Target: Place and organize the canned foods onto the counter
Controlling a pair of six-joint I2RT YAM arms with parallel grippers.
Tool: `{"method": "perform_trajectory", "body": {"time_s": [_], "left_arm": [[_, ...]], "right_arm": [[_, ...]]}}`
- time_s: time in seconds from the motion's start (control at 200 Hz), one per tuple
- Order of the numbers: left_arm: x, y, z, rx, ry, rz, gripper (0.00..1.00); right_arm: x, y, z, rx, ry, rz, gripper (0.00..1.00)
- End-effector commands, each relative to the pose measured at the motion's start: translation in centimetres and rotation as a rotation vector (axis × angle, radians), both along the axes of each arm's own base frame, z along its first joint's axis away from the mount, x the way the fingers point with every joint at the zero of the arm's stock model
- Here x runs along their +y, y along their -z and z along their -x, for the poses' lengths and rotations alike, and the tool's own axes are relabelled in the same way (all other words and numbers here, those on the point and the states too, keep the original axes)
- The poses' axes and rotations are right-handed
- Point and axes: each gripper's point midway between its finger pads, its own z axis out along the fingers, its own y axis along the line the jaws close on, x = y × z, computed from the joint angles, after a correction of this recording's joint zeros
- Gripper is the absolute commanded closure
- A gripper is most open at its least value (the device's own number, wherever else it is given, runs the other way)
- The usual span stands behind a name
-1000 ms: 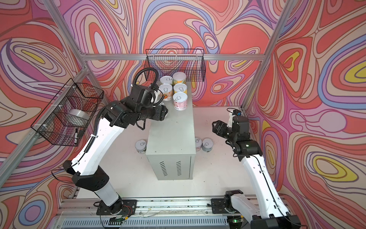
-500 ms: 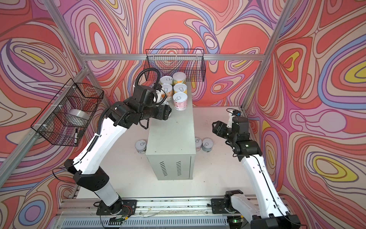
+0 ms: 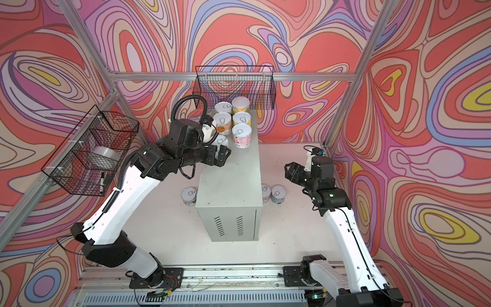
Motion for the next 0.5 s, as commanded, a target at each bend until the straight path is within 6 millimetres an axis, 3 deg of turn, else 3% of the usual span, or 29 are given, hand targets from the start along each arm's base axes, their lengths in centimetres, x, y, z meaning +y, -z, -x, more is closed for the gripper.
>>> {"method": "perform_trajectory", "body": {"time_s": [0.0,0.165,0.315,0.496], "left_arm": [[0.5,-1.8,1.3,-0.048,0.015,0.038,0.0],[1.0,-0.8,1.6,-0.04,0.004,0.029,0.05],[1.1,0.0,1.0,-0.045,-0.018,0.011,0.26],[1.2,1.0,-0.4,-0.052,-0.06,-0.034,0.36]], "right_arm": [[-0.4,-1.9,0.2,-0.047,0.006,0.02,0.19],[-0.3,-2.4,0.0,-0.055,0.002,0.018,0.19],[-0.3,-2.4,-0.1,-0.052,0.003,0.018,0.19],[-0.4,-2.6,-0.1,-0.058,0.009,0.024,0.19]]}}
